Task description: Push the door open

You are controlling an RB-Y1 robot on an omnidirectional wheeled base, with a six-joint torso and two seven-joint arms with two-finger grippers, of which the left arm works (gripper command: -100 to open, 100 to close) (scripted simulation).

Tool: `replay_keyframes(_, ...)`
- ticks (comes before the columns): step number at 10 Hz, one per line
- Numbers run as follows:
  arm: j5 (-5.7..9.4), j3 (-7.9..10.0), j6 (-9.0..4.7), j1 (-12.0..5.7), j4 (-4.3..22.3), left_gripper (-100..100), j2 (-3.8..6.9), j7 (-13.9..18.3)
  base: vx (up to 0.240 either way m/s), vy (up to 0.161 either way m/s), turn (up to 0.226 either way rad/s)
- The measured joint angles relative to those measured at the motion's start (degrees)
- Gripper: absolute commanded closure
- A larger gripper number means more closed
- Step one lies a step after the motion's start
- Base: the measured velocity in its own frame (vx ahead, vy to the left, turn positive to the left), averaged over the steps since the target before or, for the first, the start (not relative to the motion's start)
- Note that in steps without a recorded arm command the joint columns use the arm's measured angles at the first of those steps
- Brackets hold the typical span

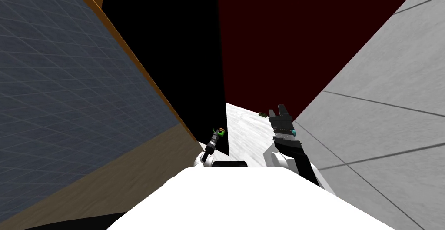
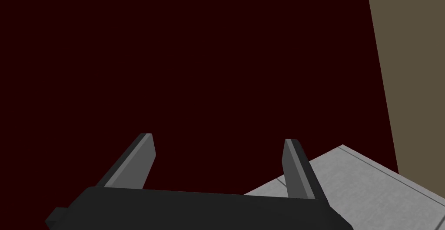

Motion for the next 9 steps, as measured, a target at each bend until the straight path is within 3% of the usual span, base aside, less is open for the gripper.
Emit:
replay_keyframes(2,0.65,1.56,0.63,-0.33,0.90,100,-0.50,-0.97,0.140,-0.157,0.058)
replay_keyframes(6,2.11,4.90,0.16,-1.78,2.93,100,-1.10,-2.71,0.148,-0.151,0.046)
replay_keyframes(9,2.50,5.81,0.46,-1.44,2.38,100,-1.03,-3.22,0.140,-0.053,0.047)
